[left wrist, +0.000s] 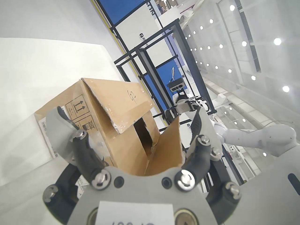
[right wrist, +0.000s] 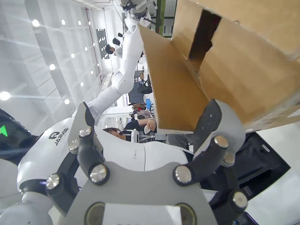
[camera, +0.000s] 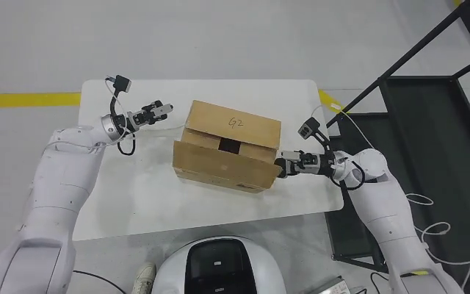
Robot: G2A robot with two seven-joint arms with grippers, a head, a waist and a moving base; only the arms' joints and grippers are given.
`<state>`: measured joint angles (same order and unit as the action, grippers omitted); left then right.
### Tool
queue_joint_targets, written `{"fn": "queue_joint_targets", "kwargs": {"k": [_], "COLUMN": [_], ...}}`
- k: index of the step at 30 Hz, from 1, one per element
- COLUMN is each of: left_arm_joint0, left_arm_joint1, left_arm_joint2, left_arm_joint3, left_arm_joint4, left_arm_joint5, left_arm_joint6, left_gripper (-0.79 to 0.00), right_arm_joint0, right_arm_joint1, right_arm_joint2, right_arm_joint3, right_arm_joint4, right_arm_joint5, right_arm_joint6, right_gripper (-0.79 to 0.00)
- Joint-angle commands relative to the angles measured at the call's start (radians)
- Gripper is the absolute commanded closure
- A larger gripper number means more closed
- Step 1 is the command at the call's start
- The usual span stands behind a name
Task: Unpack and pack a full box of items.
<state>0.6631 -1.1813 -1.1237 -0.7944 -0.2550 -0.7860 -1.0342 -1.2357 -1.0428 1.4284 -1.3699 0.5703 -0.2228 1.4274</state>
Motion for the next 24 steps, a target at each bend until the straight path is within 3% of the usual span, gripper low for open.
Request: {"fn": "queue_joint_targets", "kwargs": {"k": [1, 6, 10, 17, 24], "left_arm_joint0": [0.002, 0.009, 0.015, 0.02, 0.022], "left_arm_joint1": [0.004, 0.015, 0.022, 0.031, 0.043], "left_arm_joint2": [0.004, 0.014, 0.02, 0.037, 0.047], "left_arm_joint3": [-0.004, -0.018, -0.029, -0.04, -0.049], "left_arm_joint4": [-0.01, -0.03, -0.048, -0.068, -0.088], "left_arm_joint5": [0.002, 0.003, -0.001, 0.002, 0.003], "left_arm_joint6": [-0.002, -0.003, 0.001, -0.002, -0.003], "left_gripper": [-0.785, -0.785, -0.785, -0.785, -0.785], "right_arm_joint0": [-0.005, -0.035, -0.06, -0.078, -0.121], "right_arm_joint1": [0.001, 0.002, 0.0, -0.012, -0.01], "right_arm_joint2": [-0.005, -0.044, -0.121, -0.236, -0.26], "right_arm_joint3": [-0.011, -0.068, -0.12, -0.151, -0.199], "right_arm_joint4": [0.016, 0.049, -0.019, -0.171, -0.312], "right_arm_joint5": [0.0, 0.036, 0.052, 0.045, 0.016], "right_arm_joint6": [0.031, 0.109, 0.104, -0.047, -0.213], "right_gripper": [-0.785, -0.785, -0.785, -0.785, -0.785]}}
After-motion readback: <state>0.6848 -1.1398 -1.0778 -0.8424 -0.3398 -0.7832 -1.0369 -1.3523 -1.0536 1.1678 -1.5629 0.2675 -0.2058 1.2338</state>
